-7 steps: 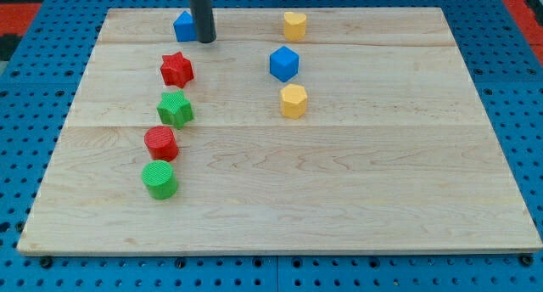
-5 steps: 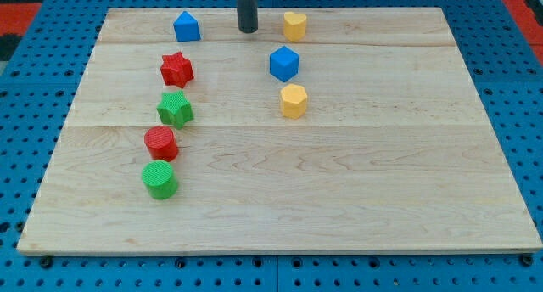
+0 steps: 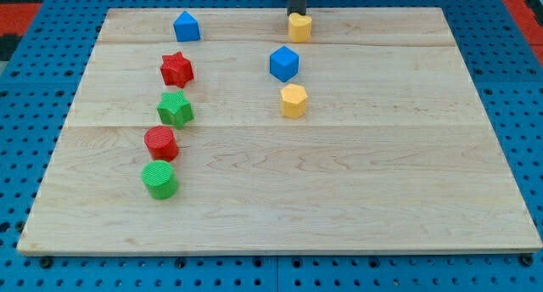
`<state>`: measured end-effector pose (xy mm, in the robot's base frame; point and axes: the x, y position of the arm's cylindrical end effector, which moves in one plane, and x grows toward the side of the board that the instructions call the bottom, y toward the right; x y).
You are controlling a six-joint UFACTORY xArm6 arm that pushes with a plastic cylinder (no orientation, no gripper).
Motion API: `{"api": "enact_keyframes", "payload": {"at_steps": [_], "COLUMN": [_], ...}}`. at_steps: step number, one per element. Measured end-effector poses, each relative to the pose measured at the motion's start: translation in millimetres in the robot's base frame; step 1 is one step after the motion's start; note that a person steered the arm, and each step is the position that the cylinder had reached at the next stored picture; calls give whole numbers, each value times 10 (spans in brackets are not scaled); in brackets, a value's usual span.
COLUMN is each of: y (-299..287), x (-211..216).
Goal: Move the heart diagonal above the cube
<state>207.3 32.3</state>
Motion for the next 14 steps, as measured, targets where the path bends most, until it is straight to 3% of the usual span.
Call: {"api": "enact_keyframes", "payload": {"at_steps": [2,4,9,11,12,13,14], "y": [-69,337,475,43,-121,-762,-939], "x": [157,-125,201,123,-123,-85,370]}}
